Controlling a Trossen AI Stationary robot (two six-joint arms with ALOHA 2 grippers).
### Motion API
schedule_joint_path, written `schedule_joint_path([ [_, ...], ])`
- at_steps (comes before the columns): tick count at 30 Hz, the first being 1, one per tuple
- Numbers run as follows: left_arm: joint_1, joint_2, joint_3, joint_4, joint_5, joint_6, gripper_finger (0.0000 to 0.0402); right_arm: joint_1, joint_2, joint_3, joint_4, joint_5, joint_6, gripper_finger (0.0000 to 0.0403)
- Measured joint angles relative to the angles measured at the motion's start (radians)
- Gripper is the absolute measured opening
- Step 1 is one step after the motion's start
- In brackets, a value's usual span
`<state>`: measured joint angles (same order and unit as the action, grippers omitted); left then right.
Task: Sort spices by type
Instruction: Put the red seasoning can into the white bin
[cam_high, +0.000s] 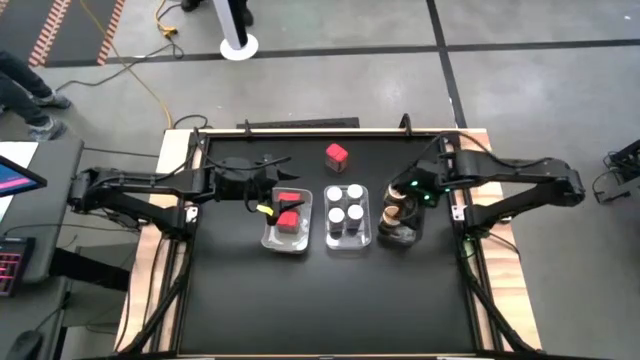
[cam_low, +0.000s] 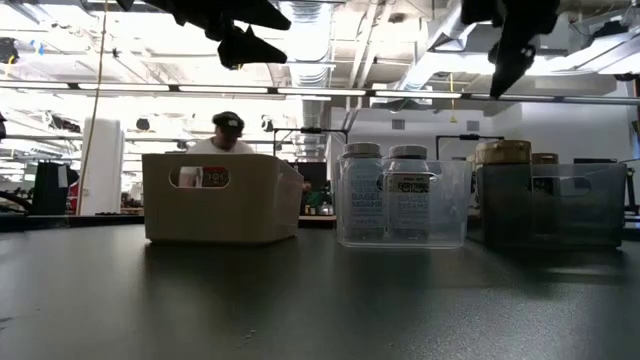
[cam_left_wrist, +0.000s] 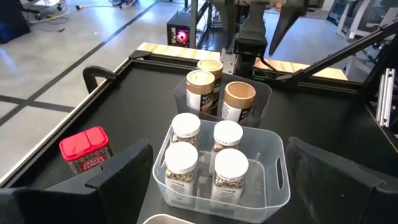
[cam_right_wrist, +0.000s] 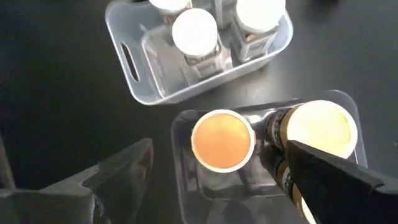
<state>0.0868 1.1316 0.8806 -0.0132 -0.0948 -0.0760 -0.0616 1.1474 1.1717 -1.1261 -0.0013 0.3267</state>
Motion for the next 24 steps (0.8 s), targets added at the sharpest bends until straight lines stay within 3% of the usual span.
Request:
schedule_joint_path([
  [8,0.001,0.000,0.000,0.002,0.000,-0.011,0.0353,0.007,-0.169,-0.005,-0.001,0.015,0.116,0.0393],
  [15,0.001,0.000,0.000,0.003,0.000,-0.017,0.0353,0.087,-0.327,-0.077,-0.068,0.237,0.207,0.0393],
  [20,0.013,0.002,0.007,-0.009,-0.072,-0.057,0.0352,0.114,-0.434,-0.141,-0.094,0.275,0.273,0.0393],
  [24,0.071,0.050,0.083,-0.108,-0.080,-0.125,0.0344,0.114,-0.498,-0.186,-0.092,0.296,0.315,0.0393],
])
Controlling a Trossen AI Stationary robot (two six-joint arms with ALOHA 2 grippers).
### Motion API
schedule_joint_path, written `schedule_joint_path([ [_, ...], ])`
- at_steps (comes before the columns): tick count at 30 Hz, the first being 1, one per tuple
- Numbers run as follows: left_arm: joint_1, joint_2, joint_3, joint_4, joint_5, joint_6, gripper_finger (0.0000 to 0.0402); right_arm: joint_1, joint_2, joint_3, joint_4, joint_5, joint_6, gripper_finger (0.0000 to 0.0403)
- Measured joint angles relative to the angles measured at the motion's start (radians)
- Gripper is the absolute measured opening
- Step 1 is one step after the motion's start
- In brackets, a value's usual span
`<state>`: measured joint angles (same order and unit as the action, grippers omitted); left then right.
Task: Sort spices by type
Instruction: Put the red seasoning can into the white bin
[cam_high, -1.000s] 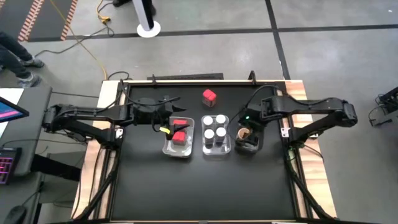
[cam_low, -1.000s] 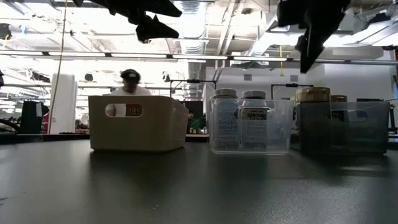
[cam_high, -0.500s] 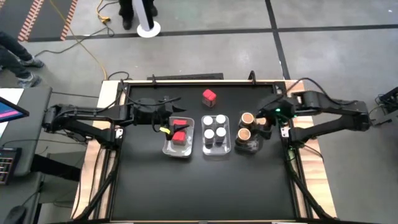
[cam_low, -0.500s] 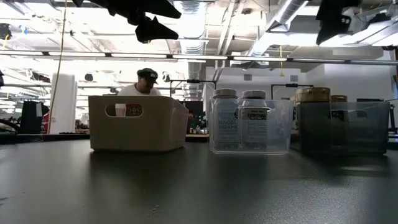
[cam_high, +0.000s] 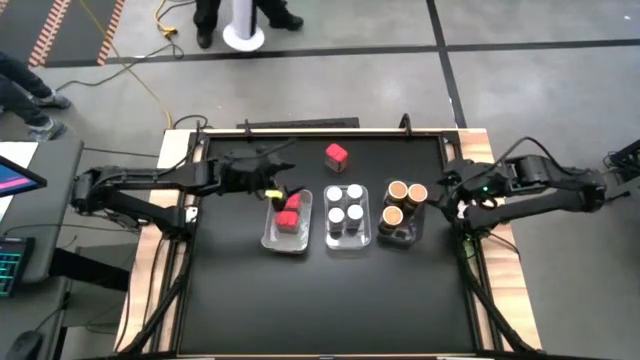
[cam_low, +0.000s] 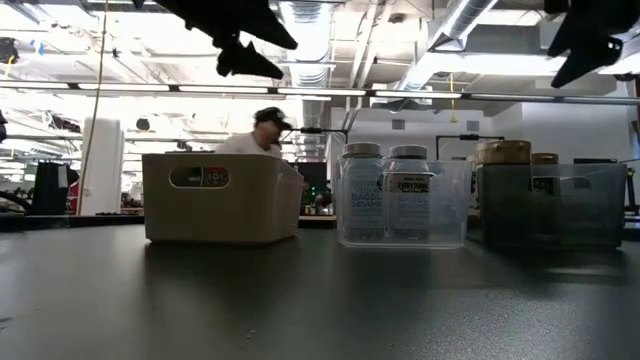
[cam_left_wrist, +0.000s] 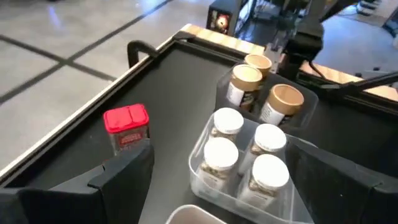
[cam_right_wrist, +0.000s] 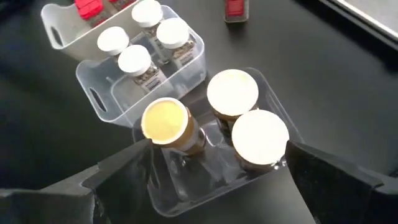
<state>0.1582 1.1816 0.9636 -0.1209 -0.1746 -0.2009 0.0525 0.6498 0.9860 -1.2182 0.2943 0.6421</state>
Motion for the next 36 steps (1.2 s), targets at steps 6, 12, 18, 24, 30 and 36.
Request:
schedule_joint_path([
  [6,0.087,0.156,0.175,-0.045,0.150,0.152,0.0342,-0.001,-0.032,-0.015,0.022,0.001,0.030,0.0393],
  [12,0.165,0.381,0.420,-0.141,0.215,0.353,0.0341,-0.001,-0.032,-0.015,0.100,0.028,-0.038,0.0393],
  [18,0.247,0.646,0.743,-0.397,0.304,0.572,0.0341,-0.002,-0.032,-0.015,0.129,0.028,-0.065,0.0393],
  [24,0.321,0.910,1.034,-0.670,0.406,0.807,0.0341,-0.002,-0.032,-0.015,0.131,0.028,-0.065,0.0393],
  [30,0.374,1.123,1.240,-0.846,0.405,0.915,0.0341,-0.003,-0.032,-0.015,0.160,0.030,-0.051,0.0393],
  [36,0.386,1.210,1.372,-0.865,0.406,1.005,0.0341,-0.003,-0.032,-0.015,0.158,0.032,-0.014,0.0393],
])
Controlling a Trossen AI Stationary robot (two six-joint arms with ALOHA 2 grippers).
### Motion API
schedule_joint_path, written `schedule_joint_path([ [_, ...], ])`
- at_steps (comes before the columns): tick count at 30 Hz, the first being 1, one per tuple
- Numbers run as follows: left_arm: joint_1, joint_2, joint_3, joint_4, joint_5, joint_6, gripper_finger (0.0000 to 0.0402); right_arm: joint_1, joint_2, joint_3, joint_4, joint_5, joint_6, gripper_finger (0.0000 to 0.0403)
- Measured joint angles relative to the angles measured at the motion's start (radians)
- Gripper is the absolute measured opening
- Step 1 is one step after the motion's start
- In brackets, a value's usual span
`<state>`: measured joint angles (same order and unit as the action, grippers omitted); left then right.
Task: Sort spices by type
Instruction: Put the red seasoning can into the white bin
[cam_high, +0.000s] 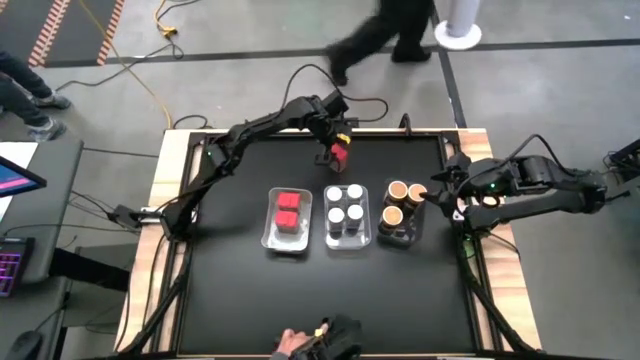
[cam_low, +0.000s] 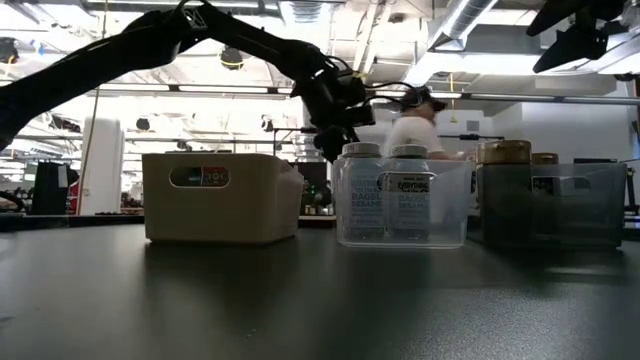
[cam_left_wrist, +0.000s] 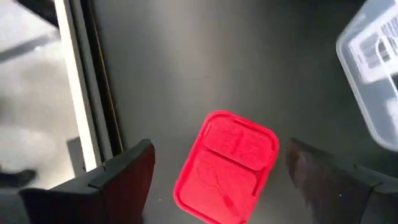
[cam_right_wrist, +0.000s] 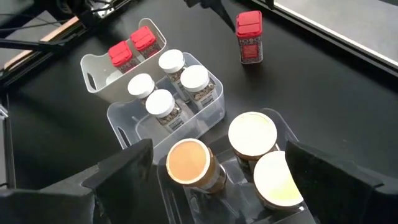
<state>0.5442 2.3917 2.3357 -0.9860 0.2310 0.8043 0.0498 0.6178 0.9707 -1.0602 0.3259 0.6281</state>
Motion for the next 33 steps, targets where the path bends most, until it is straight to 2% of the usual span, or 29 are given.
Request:
schedule_joint_path([
  [6,0.000,0.001,-0.001,-0.085,0.001,0.151,0.0341,0.000,0.000,0.000,0.000,0.020,0.001,0.0393],
  [12,0.000,0.001,-0.002,-0.053,0.000,0.196,0.0333,0.000,0.000,0.000,0.000,0.061,0.005,0.0393],
  [23,-0.016,0.068,-0.005,-0.045,-0.032,0.231,0.0327,0.000,0.000,0.000,0.000,0.066,0.027,0.0393],
  [28,-0.018,0.065,-0.003,-0.042,-0.032,0.223,0.0287,0.000,0.000,0.000,0.000,0.066,0.027,0.0393],
  [33,-0.021,0.066,-0.003,-0.073,-0.054,0.205,0.0211,0.000,0.000,0.000,-0.001,0.066,0.027,0.0393],
])
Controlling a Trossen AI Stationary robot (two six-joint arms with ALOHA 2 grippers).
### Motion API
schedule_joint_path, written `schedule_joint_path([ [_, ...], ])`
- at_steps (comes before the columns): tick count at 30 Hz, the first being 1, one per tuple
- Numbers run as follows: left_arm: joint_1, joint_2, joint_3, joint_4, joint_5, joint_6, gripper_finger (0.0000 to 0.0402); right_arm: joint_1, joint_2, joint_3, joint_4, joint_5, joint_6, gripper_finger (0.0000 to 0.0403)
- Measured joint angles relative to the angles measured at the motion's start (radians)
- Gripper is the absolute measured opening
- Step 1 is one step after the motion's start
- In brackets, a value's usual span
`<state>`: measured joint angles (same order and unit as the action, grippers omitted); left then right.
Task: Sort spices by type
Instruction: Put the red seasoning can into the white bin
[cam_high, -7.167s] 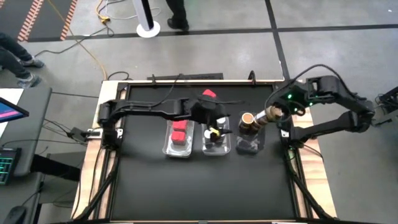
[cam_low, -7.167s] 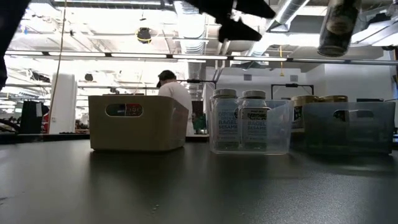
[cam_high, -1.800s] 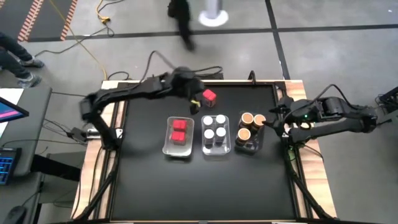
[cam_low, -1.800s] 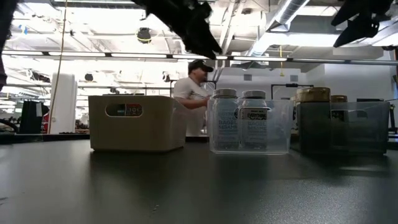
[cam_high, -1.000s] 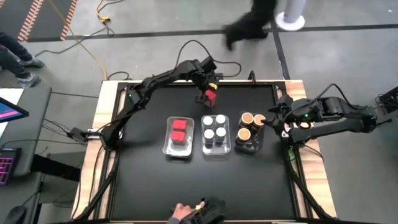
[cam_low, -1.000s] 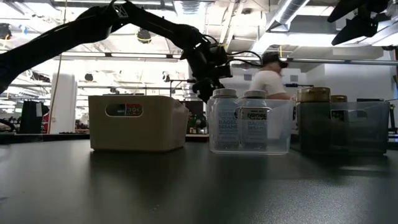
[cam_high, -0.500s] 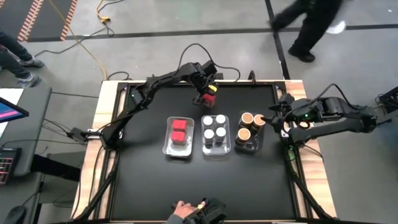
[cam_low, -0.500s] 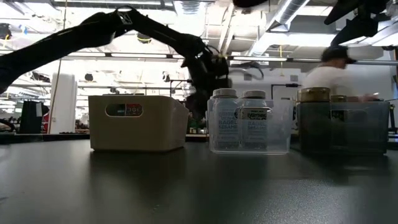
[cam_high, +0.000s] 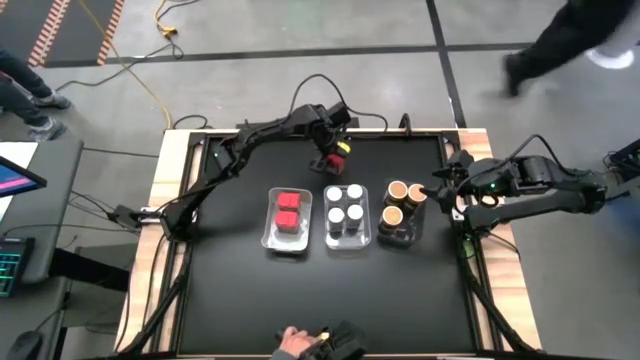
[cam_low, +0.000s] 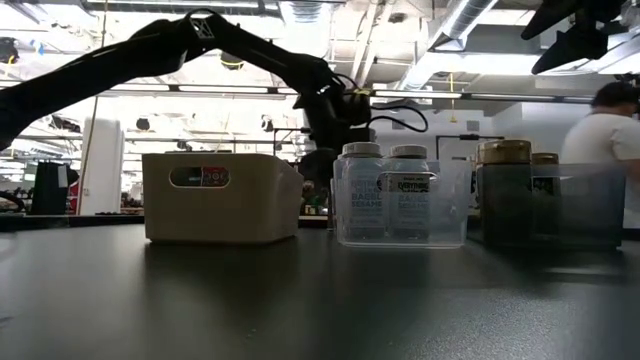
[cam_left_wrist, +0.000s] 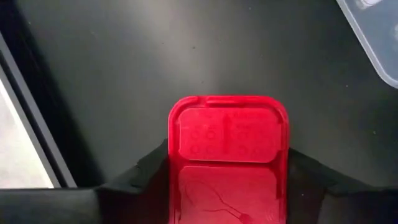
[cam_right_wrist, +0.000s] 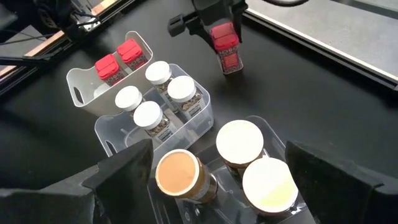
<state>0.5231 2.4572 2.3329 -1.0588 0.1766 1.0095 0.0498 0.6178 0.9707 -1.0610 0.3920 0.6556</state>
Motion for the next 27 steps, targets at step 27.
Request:
schedule_joint_path([
  [27,-0.342,-0.470,-0.027,-0.416,-0.198,-0.841,0.0203,0.000,0.004,0.000,0.000,0.004,-0.036,0.0393],
])
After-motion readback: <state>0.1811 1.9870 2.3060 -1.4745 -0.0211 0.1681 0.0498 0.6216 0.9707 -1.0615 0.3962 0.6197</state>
